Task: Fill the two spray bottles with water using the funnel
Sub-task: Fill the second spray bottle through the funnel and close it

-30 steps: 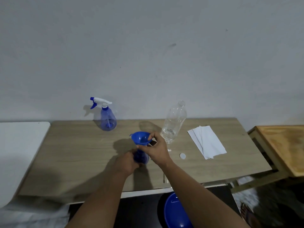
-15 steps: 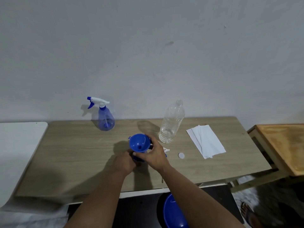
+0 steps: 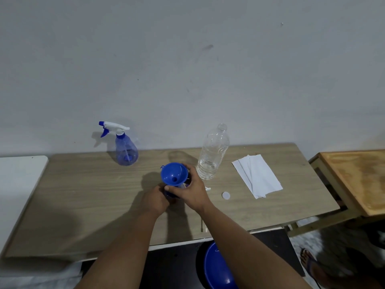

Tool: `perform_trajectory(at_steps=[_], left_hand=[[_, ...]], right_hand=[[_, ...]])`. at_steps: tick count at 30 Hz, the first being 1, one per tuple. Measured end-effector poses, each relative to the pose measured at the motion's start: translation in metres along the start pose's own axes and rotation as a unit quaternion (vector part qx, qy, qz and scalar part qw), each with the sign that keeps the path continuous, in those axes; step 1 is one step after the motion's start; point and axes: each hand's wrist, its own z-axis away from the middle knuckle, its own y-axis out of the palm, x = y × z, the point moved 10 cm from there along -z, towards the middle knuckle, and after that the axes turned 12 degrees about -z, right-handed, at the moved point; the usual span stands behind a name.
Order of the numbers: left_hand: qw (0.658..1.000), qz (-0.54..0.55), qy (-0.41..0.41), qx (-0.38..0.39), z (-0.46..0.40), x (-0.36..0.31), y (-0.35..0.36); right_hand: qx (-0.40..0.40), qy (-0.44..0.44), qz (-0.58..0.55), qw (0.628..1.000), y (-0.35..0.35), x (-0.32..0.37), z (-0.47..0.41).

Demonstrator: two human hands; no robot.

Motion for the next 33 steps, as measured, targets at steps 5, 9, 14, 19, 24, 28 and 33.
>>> perform_trajectory(at_steps=[5, 9, 14, 19, 24, 28, 33], left_hand=[[1.000, 0.011, 0.005, -0.005, -0.005, -0.003, -0.005], [0.999, 0.031, 0.017, 0.014, -0.007, -0.006, -0.008], [1.000, -0.003, 0.005, 0.008, 0.005, 0.002, -0.021], [0.999, 0.019, -0.011, -0.043, 0.035, 0.011, -0.048], [0.996, 0.031, 0.012, -0.083, 0.045, -0.004, -0.079], [0.995, 0.021, 0.039, -0.084, 0.037, -0.025, -0.090], [0.996, 0.037, 0.042, -0.066, 0.026, -0.033, -0.088]], right_hand=[[0.002, 0.005, 0.005, 1.000, -0.002, -0.006, -0.006], [0.001, 0.021, 0.020, 1.000, -0.008, -0.002, -0.003], [-0.076, -0.038, 0.016, 0.996, -0.038, 0.028, 0.019], [-0.199, -0.116, 0.020, 0.973, -0.091, 0.068, 0.036], [-0.299, -0.111, -0.018, 0.948, -0.136, 0.086, 0.023], [-0.258, -0.053, -0.013, 0.965, -0.141, 0.072, -0.009], [-0.160, 0.029, 0.032, 0.986, -0.125, 0.041, -0.048]])
